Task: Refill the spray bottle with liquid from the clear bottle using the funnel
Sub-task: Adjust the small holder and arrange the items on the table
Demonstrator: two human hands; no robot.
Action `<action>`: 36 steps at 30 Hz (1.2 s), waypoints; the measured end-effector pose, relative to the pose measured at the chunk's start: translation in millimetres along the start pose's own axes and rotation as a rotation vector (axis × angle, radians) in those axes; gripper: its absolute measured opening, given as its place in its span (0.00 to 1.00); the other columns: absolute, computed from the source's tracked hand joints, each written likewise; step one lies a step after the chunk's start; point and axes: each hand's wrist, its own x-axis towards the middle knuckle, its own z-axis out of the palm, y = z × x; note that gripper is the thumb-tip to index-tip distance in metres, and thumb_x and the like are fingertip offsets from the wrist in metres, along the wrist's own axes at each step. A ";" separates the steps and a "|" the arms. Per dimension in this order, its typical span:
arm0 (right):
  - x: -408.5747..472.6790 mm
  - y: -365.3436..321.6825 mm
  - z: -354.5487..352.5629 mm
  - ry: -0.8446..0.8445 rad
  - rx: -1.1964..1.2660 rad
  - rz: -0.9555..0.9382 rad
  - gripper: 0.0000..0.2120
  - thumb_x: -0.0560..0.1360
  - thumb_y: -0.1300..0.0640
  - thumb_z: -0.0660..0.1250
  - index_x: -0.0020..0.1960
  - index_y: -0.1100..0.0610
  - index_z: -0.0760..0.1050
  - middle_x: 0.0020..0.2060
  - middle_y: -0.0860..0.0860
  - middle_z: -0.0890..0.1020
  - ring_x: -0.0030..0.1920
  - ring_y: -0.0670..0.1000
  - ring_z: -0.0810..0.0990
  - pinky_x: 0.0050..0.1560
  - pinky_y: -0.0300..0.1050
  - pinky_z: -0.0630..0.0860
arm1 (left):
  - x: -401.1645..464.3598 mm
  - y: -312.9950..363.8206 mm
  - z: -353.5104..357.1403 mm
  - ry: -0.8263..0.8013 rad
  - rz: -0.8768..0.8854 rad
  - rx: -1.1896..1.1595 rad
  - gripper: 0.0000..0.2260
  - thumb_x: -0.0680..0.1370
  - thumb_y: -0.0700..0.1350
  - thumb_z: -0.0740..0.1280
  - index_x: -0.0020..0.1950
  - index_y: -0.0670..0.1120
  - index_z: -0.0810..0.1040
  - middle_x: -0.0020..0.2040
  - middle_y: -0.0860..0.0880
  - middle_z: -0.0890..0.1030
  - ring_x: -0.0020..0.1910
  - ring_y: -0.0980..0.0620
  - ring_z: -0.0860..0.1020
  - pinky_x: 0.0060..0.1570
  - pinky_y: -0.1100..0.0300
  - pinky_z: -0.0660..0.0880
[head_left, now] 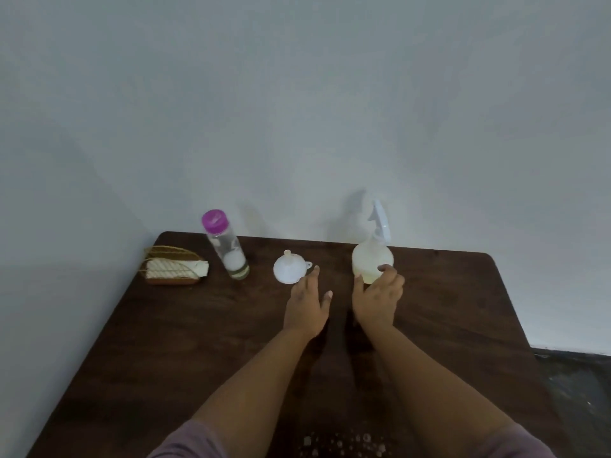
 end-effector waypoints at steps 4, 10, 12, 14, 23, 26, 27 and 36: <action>-50.4 -33.0 31.2 -0.090 -0.055 -0.164 0.20 0.75 0.50 0.67 0.62 0.57 0.66 0.58 0.56 0.70 0.56 0.54 0.71 0.53 0.47 0.74 | -43.9 -56.3 -39.4 0.124 -0.051 0.140 0.27 0.82 0.54 0.59 0.78 0.48 0.56 0.76 0.48 0.64 0.75 0.50 0.61 0.71 0.52 0.62; -96.8 -92.9 87.1 -0.391 -0.067 -0.513 0.07 0.77 0.57 0.64 0.54 0.55 0.72 0.53 0.53 0.73 0.54 0.52 0.72 0.55 0.47 0.74 | -113.4 -165.8 -107.8 0.187 -0.288 0.309 0.31 0.81 0.58 0.56 0.80 0.47 0.52 0.80 0.48 0.55 0.79 0.50 0.51 0.77 0.49 0.50; -106.0 -111.7 110.2 -0.500 -0.069 -0.576 0.08 0.78 0.60 0.62 0.56 0.57 0.74 0.54 0.54 0.75 0.55 0.52 0.72 0.59 0.48 0.73 | -132.9 -198.4 -120.3 0.120 -0.427 0.312 0.36 0.80 0.63 0.55 0.80 0.44 0.47 0.81 0.46 0.48 0.79 0.47 0.46 0.77 0.46 0.47; -110.9 -131.4 133.1 -0.574 -0.075 -0.576 0.11 0.78 0.62 0.61 0.59 0.58 0.75 0.57 0.54 0.76 0.58 0.53 0.74 0.62 0.46 0.72 | -146.9 -222.9 -124.7 -0.032 -0.512 0.317 0.42 0.77 0.69 0.53 0.80 0.44 0.41 0.81 0.47 0.41 0.79 0.47 0.40 0.75 0.43 0.42; -91.7 -198.0 236.0 -0.610 -0.094 -0.493 0.18 0.76 0.69 0.60 0.62 0.56 0.77 0.60 0.57 0.76 0.58 0.57 0.77 0.62 0.46 0.73 | -148.4 -248.4 -122.9 -0.221 -0.511 0.285 0.47 0.74 0.73 0.53 0.78 0.47 0.33 0.78 0.51 0.30 0.76 0.47 0.30 0.72 0.37 0.35; -82.7 -198.2 252.1 -0.602 -0.141 -0.477 0.14 0.77 0.63 0.63 0.62 0.57 0.77 0.60 0.58 0.78 0.57 0.58 0.78 0.60 0.48 0.75 | -146.0 -249.0 -126.5 -0.261 -0.527 0.277 0.47 0.74 0.73 0.53 0.78 0.47 0.32 0.77 0.51 0.28 0.75 0.47 0.28 0.72 0.37 0.34; -80.9 -198.8 254.7 -0.598 -0.154 -0.488 0.14 0.77 0.61 0.64 0.62 0.57 0.76 0.59 0.58 0.79 0.57 0.58 0.78 0.60 0.48 0.75 | -145.8 -248.7 -126.9 -0.272 -0.530 0.277 0.47 0.74 0.73 0.53 0.78 0.47 0.31 0.77 0.51 0.28 0.75 0.47 0.28 0.72 0.37 0.34; -73.6 -206.5 268.6 -0.543 -0.282 -0.697 0.14 0.77 0.60 0.66 0.62 0.53 0.79 0.55 0.54 0.76 0.53 0.56 0.77 0.53 0.48 0.75 | -146.7 -248.5 -127.2 -0.286 -0.520 0.258 0.47 0.74 0.73 0.53 0.77 0.48 0.30 0.76 0.50 0.26 0.74 0.47 0.26 0.70 0.38 0.32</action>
